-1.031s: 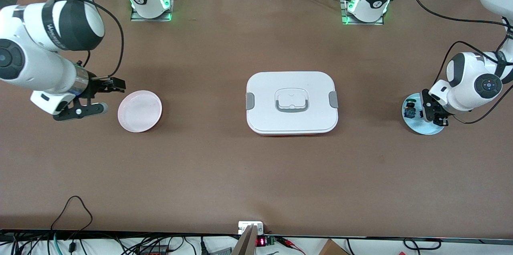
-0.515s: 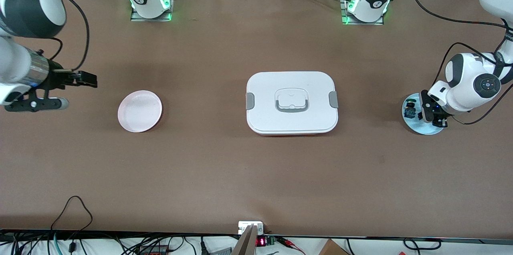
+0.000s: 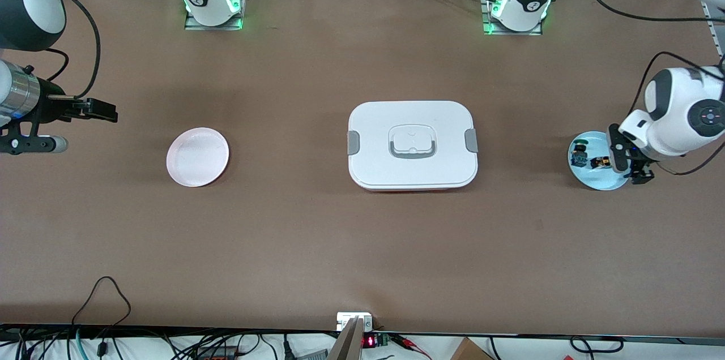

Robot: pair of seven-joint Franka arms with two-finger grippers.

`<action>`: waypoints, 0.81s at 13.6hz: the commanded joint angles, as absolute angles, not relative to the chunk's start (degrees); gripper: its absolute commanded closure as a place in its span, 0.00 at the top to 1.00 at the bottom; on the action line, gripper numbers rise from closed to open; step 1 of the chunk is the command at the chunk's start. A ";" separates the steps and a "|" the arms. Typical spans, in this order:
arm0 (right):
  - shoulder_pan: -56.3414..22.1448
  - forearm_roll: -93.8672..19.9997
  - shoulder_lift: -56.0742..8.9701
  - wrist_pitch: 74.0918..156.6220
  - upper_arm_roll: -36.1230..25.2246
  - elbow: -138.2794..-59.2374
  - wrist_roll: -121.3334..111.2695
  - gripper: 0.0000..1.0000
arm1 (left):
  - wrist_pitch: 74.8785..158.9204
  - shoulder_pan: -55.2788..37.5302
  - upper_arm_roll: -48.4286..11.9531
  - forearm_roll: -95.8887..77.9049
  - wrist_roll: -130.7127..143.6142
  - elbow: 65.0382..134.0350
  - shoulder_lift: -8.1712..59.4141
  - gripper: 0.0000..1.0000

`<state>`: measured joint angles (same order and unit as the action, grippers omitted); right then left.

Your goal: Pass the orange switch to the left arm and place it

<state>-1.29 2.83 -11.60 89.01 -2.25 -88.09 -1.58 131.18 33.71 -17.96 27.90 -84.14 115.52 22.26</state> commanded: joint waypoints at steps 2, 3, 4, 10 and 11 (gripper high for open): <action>-1.14 3.69 -8.46 95.16 -1.76 -94.10 -1.05 1.00 | 108.70 33.32 -21.53 20.06 -78.34 103.22 20.30 1.00; -1.32 3.87 -5.39 100.06 -1.76 -99.61 -1.05 1.00 | 103.41 32.61 -22.40 19.78 -74.40 99.88 20.39 1.00; -1.32 3.95 -3.53 103.41 -1.67 -103.32 -1.14 1.00 | 98.57 32.09 -23.63 19.51 -69.74 96.97 20.39 1.00; -1.41 3.52 -5.18 87.38 -1.32 -90.28 -1.58 1.00 | 75.60 31.90 -35.14 15.12 -33.81 85.45 20.39 1.00; -1.41 3.25 -5.19 86.49 -1.32 -89.57 -1.93 1.00 | 73.93 31.82 -37.16 14.60 -28.01 83.69 20.39 1.00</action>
